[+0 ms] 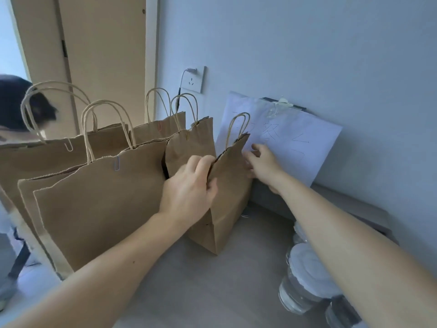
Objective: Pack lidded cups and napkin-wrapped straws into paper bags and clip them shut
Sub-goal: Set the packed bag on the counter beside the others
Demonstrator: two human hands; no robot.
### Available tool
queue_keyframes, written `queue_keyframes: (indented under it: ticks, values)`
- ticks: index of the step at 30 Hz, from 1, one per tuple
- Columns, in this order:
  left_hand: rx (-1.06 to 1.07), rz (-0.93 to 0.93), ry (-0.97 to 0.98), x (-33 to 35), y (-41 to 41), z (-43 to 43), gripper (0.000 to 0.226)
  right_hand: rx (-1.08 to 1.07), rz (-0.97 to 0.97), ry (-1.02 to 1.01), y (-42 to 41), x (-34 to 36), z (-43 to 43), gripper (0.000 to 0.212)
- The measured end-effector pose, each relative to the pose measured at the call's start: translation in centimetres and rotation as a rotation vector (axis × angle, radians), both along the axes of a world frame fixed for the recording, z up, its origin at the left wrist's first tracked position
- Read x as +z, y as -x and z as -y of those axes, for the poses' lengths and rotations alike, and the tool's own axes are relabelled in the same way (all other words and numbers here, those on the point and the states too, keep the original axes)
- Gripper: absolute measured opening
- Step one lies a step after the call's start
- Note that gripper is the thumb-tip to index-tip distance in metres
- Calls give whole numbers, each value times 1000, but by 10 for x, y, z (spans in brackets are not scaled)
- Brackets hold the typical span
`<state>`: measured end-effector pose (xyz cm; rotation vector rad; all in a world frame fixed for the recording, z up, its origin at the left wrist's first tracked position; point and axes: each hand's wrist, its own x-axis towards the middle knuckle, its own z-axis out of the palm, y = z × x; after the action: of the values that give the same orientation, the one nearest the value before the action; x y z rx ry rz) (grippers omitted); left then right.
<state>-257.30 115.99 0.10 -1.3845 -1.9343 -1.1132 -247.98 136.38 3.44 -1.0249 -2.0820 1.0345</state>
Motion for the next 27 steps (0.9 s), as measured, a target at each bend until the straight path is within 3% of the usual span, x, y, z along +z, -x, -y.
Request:
queue_keyframes:
  ticks: [2, 5, 9, 11, 14, 21, 27]
  values:
    - [73, -200, -87, 8, -5, -6, 56, 60, 123, -45, -21, 4, 12, 61]
    - [62, -393, -45, 22, -25, -19, 60, 110, 349, -188, -64, 11, 27, 61]
    - [-127, -228, 455, 29, -78, -32, 58, 72, 550, -208, -141, 25, 46, 61]
    - [-220, -123, 601, 33, -107, -40, 62, 26, 599, -205, -188, 33, 58, 58]
    - [-356, -72, 645, 47, -159, -45, 60, -81, 630, -203, -261, 39, 79, 55]
    - [-548, -195, 796, 70, -325, -50, 69, -268, 631, -199, -440, 30, 140, 54]
    - [-615, -308, 907, 45, -467, -45, 71, -387, 595, -56, -579, -14, 184, 57]
